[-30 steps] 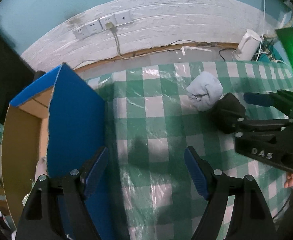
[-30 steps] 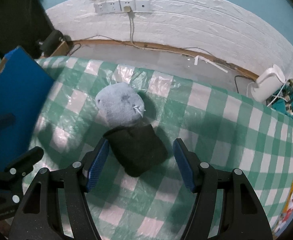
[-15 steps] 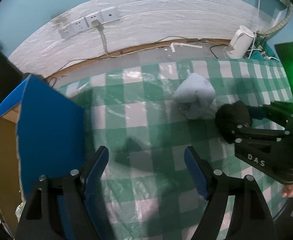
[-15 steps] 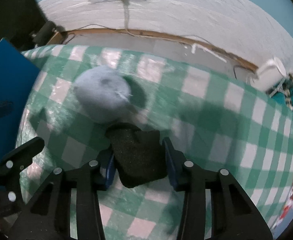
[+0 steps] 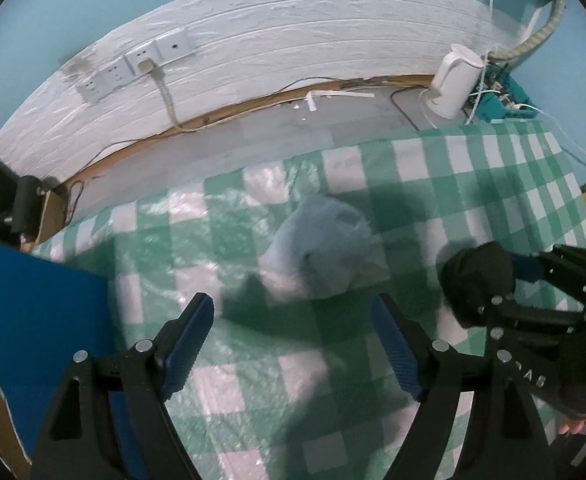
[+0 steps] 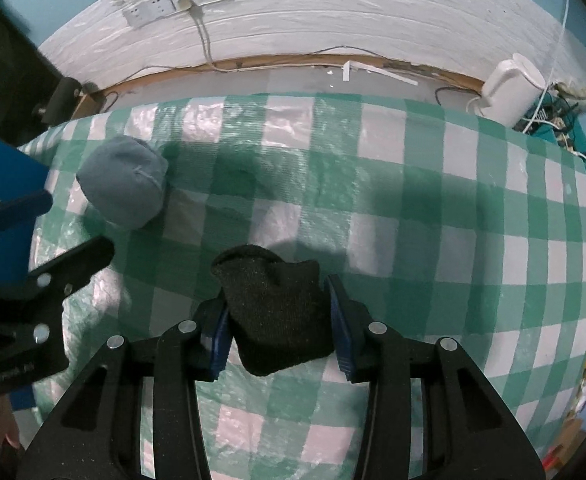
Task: Organize soft objects
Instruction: 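Grasp the grey sock with the left tool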
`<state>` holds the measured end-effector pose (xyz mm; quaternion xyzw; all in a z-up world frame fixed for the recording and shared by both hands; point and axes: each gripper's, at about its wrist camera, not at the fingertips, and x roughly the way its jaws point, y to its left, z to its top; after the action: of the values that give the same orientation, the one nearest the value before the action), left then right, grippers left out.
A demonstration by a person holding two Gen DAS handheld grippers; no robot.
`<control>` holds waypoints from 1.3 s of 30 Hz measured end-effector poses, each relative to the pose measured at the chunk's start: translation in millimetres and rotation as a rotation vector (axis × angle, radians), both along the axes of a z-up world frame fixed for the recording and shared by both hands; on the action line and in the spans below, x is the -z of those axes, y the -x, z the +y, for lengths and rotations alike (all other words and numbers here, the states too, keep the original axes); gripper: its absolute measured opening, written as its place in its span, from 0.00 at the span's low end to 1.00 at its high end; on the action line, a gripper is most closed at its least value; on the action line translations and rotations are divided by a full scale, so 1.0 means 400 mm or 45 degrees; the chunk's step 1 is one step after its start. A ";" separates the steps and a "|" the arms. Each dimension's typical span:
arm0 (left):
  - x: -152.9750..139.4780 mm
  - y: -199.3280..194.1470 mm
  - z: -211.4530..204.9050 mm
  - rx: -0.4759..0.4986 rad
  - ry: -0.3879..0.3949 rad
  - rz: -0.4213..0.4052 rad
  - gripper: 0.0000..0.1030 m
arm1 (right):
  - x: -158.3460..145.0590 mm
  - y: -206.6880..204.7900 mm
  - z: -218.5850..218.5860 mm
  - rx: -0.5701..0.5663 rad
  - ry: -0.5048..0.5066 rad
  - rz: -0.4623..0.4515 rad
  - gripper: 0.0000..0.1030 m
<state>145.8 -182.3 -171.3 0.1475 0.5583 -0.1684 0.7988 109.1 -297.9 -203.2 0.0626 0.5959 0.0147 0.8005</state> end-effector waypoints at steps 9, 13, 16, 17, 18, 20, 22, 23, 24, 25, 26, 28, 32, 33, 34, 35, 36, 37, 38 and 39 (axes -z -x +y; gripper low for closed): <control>0.027 -0.045 -0.045 0.007 -0.013 0.022 0.83 | -0.004 0.013 -0.025 0.039 -0.032 0.000 0.40; 0.042 -0.055 -0.052 0.008 0.004 0.043 0.80 | -0.009 0.018 -0.023 0.035 -0.036 -0.003 0.40; 0.043 -0.056 -0.060 0.019 0.020 0.052 0.68 | -0.008 0.020 -0.024 0.038 -0.038 -0.002 0.40; 0.044 -0.056 -0.063 0.026 0.029 0.064 0.64 | -0.009 0.019 -0.027 0.038 -0.038 -0.003 0.40; 0.044 -0.055 -0.066 0.033 0.032 0.071 0.60 | -0.010 0.019 -0.027 0.039 -0.038 -0.003 0.40; 0.045 -0.056 -0.070 0.033 0.030 0.069 0.50 | -0.011 0.018 -0.026 0.038 -0.035 -0.006 0.40; 0.046 -0.057 -0.071 0.031 0.032 0.077 0.40 | -0.012 0.016 -0.024 0.037 -0.032 -0.007 0.40; 0.046 -0.057 -0.071 0.029 0.035 0.073 0.35 | -0.013 0.017 -0.024 0.037 -0.031 -0.007 0.40; 0.044 -0.056 -0.071 0.027 0.034 0.065 0.34 | -0.015 0.017 -0.022 0.035 -0.029 -0.008 0.40; 0.044 -0.055 -0.071 0.027 0.033 0.064 0.30 | -0.017 0.017 -0.021 0.034 -0.025 -0.009 0.40; 0.041 -0.053 -0.070 0.030 0.036 0.065 0.27 | -0.019 0.018 -0.022 0.035 -0.022 -0.012 0.40; 0.038 -0.048 -0.066 0.033 0.041 0.057 0.26 | -0.024 0.018 -0.020 0.031 -0.016 -0.017 0.40; 0.027 -0.030 -0.061 0.045 0.025 0.029 0.24 | -0.032 0.023 -0.011 0.021 -0.006 -0.018 0.40; 0.023 -0.024 -0.059 0.047 0.021 0.020 0.24 | -0.034 0.024 -0.008 0.018 -0.004 -0.018 0.40; 0.018 -0.017 -0.057 0.051 0.016 0.012 0.24 | -0.037 0.024 -0.004 0.016 -0.003 -0.019 0.40; 0.015 -0.012 -0.054 0.053 0.014 0.005 0.24 | -0.041 0.025 -0.001 0.013 -0.002 -0.021 0.40; 0.010 -0.005 -0.051 0.055 0.010 0.000 0.24 | -0.046 0.027 0.002 0.010 -0.001 -0.024 0.40; 0.005 0.002 -0.049 0.057 0.004 -0.004 0.24 | -0.052 0.030 0.006 0.005 -0.001 -0.030 0.40; 0.002 0.005 -0.045 0.054 0.001 -0.006 0.24 | -0.056 0.031 0.007 0.001 -0.002 -0.035 0.40; -0.001 0.011 -0.042 0.046 -0.003 -0.007 0.24 | -0.063 0.034 0.009 -0.003 -0.003 -0.040 0.40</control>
<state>141.3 -199.1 -170.8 0.1589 0.5535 -0.1817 0.7971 95.6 -294.1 -178.0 0.0625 0.5832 0.0174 0.8097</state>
